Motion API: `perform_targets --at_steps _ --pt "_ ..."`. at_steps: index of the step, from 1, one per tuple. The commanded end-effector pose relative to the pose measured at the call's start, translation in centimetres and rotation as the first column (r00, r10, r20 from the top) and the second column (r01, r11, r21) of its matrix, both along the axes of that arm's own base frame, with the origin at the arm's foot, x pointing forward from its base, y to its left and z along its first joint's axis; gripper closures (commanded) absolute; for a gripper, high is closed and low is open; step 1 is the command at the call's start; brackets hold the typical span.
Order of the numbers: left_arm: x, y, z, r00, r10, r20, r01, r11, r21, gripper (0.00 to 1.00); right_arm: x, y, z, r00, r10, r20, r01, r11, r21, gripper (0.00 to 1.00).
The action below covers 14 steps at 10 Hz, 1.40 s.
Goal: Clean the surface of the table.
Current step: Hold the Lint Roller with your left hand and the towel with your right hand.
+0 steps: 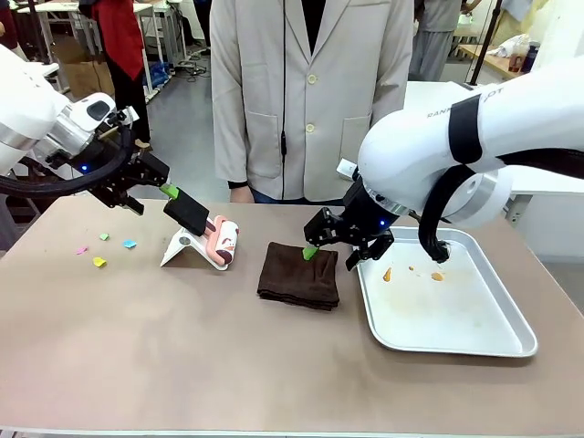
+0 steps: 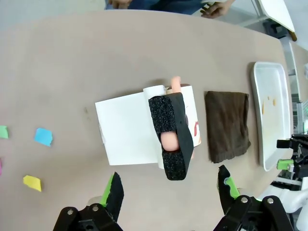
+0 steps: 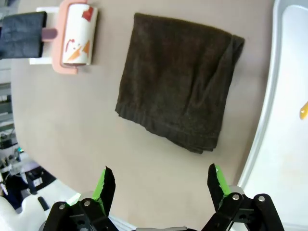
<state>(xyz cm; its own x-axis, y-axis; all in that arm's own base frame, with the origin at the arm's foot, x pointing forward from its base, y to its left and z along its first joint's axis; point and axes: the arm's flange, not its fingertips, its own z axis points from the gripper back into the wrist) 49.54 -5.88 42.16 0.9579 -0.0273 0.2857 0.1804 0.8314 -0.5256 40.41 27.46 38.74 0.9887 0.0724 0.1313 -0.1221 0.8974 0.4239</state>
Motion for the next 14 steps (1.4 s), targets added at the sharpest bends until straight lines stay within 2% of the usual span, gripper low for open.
perform_targets --at_steps 1,3,4,6,7,8,10,12,14 --pt "0.0 0.0 0.0 1.000 0.001 0.000 -0.001 1.000 0.000 0.00 0.9 0.6 0.1 0.990 -0.144 0.006 0.144 0.989 -0.030 0.00" --pt "1.0 -0.6 -0.2 1.000 0.027 -0.005 -0.027 1.000 -0.009 0.00 2.9 3.9 -0.7 0.972 -0.234 -0.026 0.229 0.966 -0.117 0.00" --pt "1.8 -0.9 -0.5 1.000 0.022 -0.016 -0.023 1.000 -0.017 0.00 3.8 4.4 -1.4 0.953 -0.300 -0.042 0.291 0.945 -0.150 0.00" --pt "3.7 -1.8 -1.2 0.999 0.005 -0.041 -0.007 0.999 -0.051 0.00 5.2 4.7 -3.0 0.933 -0.354 -0.070 0.336 0.922 -0.191 0.00" --pt "4.5 -2.1 -1.6 0.999 -0.006 -0.049 0.002 0.997 -0.078 0.00 6.0 4.6 -3.7 0.933 -0.354 -0.067 0.335 0.921 -0.200 0.00" --pt "5.4 -2.4 -2.0 0.998 -0.017 -0.066 0.012 0.996 -0.089 0.00 6.8 4.6 -4.4 0.965 -0.256 -0.064 0.243 0.956 -0.162 0.00" --pt "6.6 -2.9 -2.9 0.993 -0.017 -0.114 0.010 0.998 -0.070 0.00 8.2 4.0 -5.8 0.958 -0.280 -0.064 0.261 0.943 -0.207 0.00" --pt "7.2 -3.5 -3.4 0.989 -0.013 -0.145 0.008 0.999 -0.035 0.00 9.0 4.2 -7.0 0.962 -0.267 -0.064 0.241 0.934 -0.265 0.00" --pt "7.2 -4.1 -3.6 0.988 -0.021 -0.150 0.015 0.999 -0.035 0.00 9.0 4.3 -7.4 0.971 -0.229 -0.064 0.205 0.944 -0.260 0.00"
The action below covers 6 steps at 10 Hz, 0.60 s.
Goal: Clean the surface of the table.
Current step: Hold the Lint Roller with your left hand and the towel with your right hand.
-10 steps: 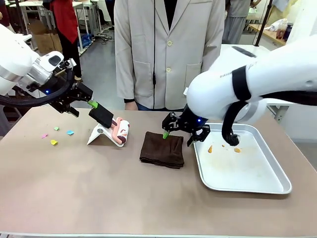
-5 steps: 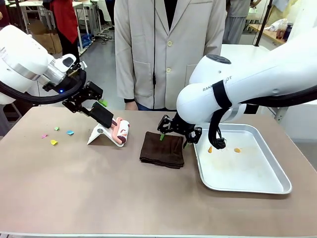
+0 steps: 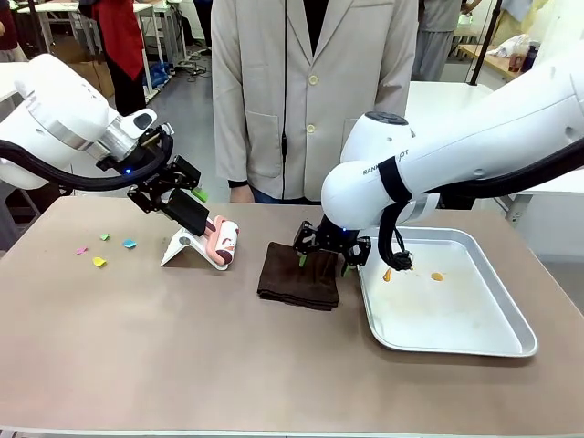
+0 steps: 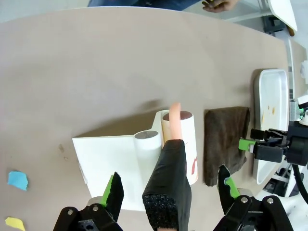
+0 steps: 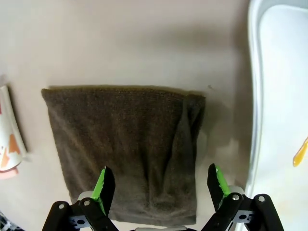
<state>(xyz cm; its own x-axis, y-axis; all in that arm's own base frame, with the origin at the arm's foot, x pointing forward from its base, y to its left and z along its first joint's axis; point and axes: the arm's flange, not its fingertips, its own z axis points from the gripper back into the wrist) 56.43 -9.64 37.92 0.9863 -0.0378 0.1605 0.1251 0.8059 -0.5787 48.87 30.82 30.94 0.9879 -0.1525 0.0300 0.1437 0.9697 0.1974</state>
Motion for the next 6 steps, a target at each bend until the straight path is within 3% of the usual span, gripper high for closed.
perform_targets --at_steps 1,6 --pt "0.38 -0.06 0.49 1.000 0.002 -0.020 -0.002 1.000 0.003 0.00 0.70 1.24 0.23 0.999 0.044 0.009 -0.044 0.999 -0.028 0.00" --pt "0.24 0.01 0.38 1.000 -0.001 -0.019 0.002 1.000 0.017 0.00 1.36 2.13 -0.59 0.998 0.060 -0.021 -0.061 0.997 -0.056 0.00"
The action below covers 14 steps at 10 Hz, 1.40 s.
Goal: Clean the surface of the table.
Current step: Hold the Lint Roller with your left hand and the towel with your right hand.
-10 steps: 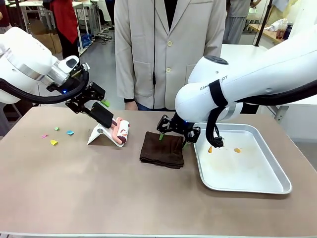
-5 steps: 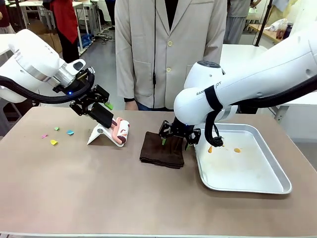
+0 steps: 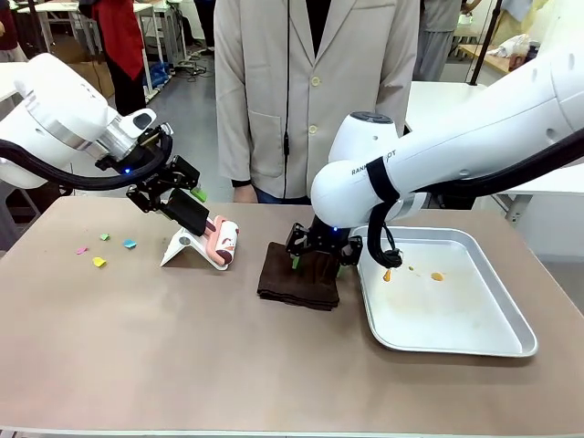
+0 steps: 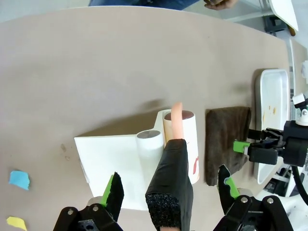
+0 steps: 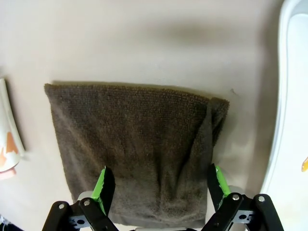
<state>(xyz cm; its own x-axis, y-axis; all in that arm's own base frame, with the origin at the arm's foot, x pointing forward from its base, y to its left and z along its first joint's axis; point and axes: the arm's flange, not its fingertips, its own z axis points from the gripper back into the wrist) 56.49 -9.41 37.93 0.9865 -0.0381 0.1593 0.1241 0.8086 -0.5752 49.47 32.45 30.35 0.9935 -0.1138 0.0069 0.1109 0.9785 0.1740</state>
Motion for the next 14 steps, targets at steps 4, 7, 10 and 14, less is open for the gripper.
perform_targets --at_steps 4,7,10,14 --pt "-0.5 -0.5 0.5 0.998 -0.066 -0.025 0.066 0.998 -0.003 0.00 1.0 0.6 -0.3 0.999 0.032 -0.035 -0.034 0.998 -0.045 0.00" --pt "-1.1 -0.9 0.8 0.996 -0.083 -0.030 0.084 0.996 0.022 1.00 1.1 0.6 -0.4 0.997 0.031 -0.064 -0.034 0.998 -0.044 0.89" --pt "-1.9 -1.0 1.4 0.994 -0.107 -0.021 0.107 0.994 0.012 1.00 1.3 0.5 -0.6 0.996 0.028 -0.082 -0.031 0.999 -0.035 1.00" --pt "-1.7 -0.6 1.4 0.995 -0.096 -0.016 0.096 0.995 0.007 1.00 1.4 0.3 -0.8 0.994 0.028 -0.108 -0.030 0.999 -0.020 1.00"
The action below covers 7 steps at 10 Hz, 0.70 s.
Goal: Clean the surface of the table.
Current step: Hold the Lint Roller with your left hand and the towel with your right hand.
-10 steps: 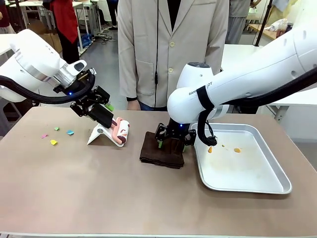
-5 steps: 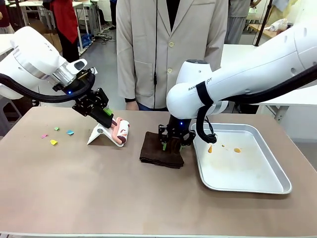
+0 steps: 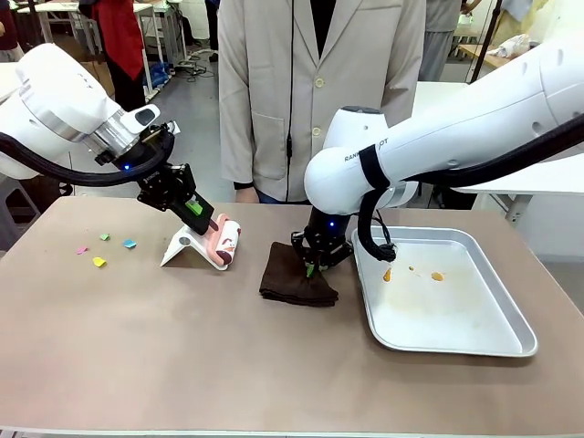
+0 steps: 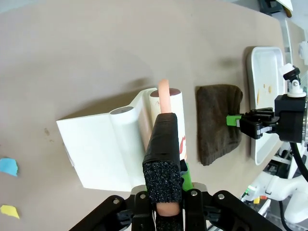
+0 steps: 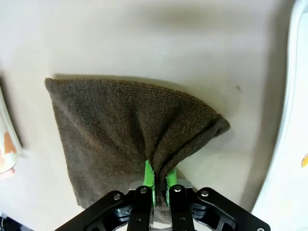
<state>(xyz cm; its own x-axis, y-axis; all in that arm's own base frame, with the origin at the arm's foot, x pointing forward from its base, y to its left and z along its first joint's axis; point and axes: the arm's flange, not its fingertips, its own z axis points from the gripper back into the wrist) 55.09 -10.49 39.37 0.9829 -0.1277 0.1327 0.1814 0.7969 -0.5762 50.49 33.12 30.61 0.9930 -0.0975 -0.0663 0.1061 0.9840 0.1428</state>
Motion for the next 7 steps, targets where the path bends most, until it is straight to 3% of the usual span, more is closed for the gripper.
perform_targets --at_steps 1,5,7 --pt "-0.4 0.5 0.1 1.000 -0.003 0.015 0.003 1.000 -0.003 1.00 0.4 -0.3 -1.1 0.999 0.016 -0.037 -0.015 1.000 0.008 1.00" --pt "-0.7 0.5 0.7 0.999 0.012 0.030 -0.011 0.999 -0.035 1.00 0.4 -0.6 -1.0 0.999 0.021 -0.042 -0.020 0.999 0.028 1.00" --pt "-1.5 0.7 1.7 0.999 0.017 0.039 -0.013 0.994 -0.112 1.00 0.0 -2.1 -0.1 0.999 0.016 -0.034 -0.012 0.995 0.099 1.00"
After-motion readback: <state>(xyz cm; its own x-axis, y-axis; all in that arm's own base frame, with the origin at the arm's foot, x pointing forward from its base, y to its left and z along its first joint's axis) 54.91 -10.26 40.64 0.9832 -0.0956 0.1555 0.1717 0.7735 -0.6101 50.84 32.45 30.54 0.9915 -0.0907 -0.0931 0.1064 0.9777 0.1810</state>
